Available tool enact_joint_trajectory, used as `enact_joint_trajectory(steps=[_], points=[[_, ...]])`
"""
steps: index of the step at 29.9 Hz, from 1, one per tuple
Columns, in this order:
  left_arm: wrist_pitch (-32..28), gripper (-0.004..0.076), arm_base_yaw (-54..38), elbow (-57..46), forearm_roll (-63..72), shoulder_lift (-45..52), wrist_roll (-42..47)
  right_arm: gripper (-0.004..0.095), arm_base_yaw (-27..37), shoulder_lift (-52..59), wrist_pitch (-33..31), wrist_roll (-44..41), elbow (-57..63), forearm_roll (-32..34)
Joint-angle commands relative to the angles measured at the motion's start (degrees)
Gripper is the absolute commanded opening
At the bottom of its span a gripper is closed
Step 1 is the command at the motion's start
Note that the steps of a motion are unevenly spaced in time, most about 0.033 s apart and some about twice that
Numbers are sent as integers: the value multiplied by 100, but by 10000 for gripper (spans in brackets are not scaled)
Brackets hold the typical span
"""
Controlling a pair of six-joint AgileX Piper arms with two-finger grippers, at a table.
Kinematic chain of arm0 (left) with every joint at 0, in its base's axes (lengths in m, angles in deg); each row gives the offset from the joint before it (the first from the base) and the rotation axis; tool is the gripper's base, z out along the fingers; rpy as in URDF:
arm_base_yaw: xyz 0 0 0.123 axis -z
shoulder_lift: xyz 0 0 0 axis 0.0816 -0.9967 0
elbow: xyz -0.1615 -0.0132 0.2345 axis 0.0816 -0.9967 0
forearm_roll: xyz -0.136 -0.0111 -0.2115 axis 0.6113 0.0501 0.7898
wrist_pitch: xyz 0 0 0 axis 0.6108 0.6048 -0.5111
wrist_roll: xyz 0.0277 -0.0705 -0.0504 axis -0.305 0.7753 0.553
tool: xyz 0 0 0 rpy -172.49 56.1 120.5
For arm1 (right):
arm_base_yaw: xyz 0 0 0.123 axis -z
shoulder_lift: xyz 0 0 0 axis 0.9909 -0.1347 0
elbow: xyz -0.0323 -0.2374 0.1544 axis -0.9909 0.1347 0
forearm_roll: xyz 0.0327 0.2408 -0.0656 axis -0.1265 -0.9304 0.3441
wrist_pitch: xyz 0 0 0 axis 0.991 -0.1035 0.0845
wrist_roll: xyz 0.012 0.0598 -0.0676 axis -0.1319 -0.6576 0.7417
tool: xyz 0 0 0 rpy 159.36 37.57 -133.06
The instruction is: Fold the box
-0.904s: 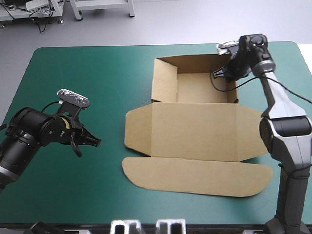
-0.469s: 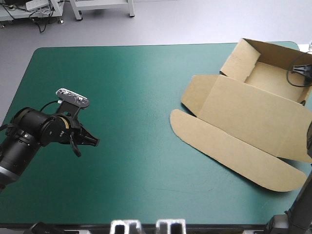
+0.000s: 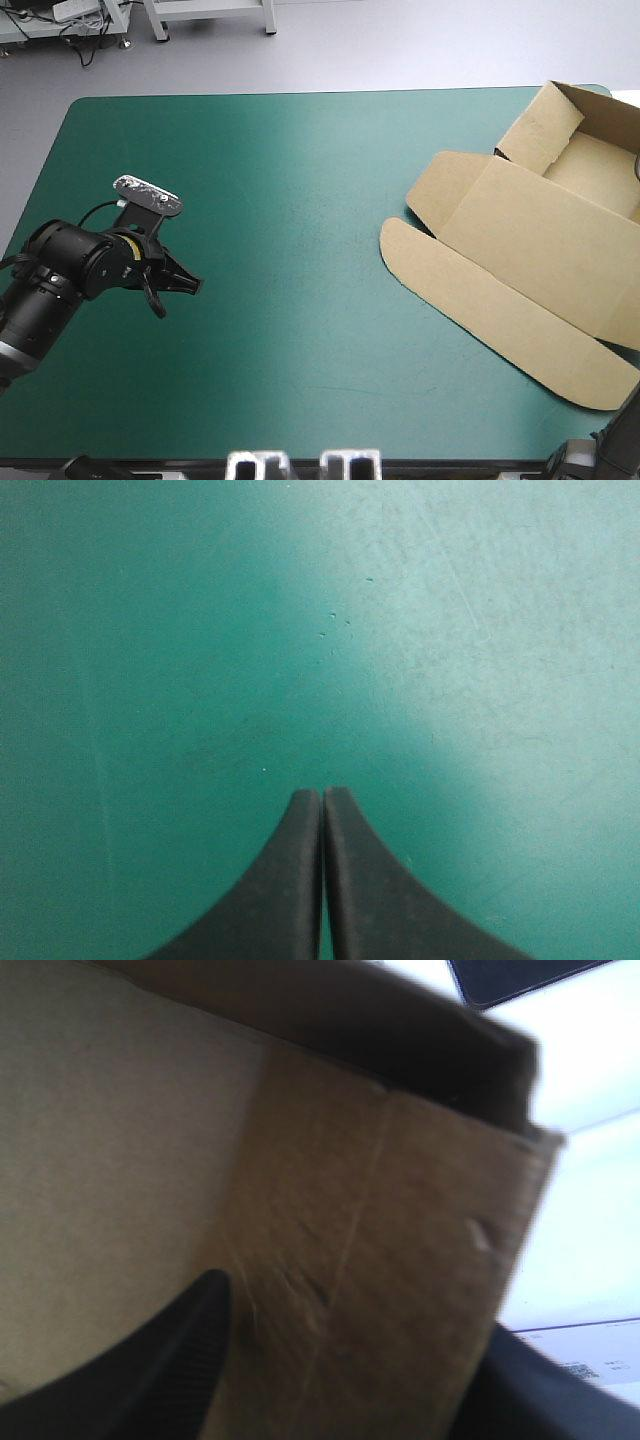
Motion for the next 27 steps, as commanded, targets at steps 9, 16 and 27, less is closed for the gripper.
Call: enact_joint_trajectory(steps=[9, 16, 27], points=[[-207, -8, -10, 137, -127, 124, 77, 841, 40, 674, 99, -79, -320, 279], [-207, -8, -10, 137, -131, 124, 77, 725, 40, 1321, -25, -154, -698, -636], [-228, -8, -10, 137, -37, 124, 77, -13, -756, 2321, -25, 524, -337, -2454]])
